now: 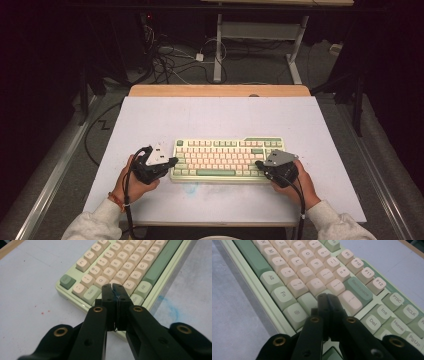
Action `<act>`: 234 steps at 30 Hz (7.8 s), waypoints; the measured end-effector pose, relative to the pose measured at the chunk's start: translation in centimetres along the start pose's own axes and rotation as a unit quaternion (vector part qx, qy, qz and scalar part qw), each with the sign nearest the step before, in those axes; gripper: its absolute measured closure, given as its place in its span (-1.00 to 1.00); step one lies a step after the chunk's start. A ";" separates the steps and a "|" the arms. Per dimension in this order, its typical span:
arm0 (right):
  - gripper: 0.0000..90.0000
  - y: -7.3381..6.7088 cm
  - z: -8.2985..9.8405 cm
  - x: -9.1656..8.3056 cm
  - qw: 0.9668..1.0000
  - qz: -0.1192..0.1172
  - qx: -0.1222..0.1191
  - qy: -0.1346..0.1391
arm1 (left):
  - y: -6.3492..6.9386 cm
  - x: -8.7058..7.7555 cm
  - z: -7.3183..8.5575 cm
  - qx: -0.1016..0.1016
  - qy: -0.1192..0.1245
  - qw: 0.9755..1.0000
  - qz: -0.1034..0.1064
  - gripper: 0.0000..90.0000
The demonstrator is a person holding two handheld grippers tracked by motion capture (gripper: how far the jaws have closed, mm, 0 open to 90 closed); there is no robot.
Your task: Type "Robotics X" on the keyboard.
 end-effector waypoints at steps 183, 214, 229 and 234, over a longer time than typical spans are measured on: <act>-0.61 1.2 -4.3 -2.1 0.993 0.066 0.038 0.085 | 1.2 3.4 -5.2 0.056 0.055 0.995 -0.069 -0.65; -0.60 -0.2 -4.8 -3.6 0.993 0.076 0.002 0.089 | 1.7 -0.3 -3.3 0.070 0.066 0.991 -0.097 -0.65; -0.59 0.3 -3.7 -5.0 0.993 0.088 0.004 0.082 | 1.7 -1.5 -1.3 0.071 0.055 0.990 -0.105 -0.65; -0.59 0.5 -3.2 -5.3 0.993 0.090 0.006 0.081 | 1.6 -1.9 -0.7 0.069 0.053 0.990 -0.108 -0.65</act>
Point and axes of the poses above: each handheld gripper's, and its own axes: x roughly forward along the jaws, z roughly out of its underside, y roughly to its right, the point moved 10 cm from there along x, roughly forward along the jaws
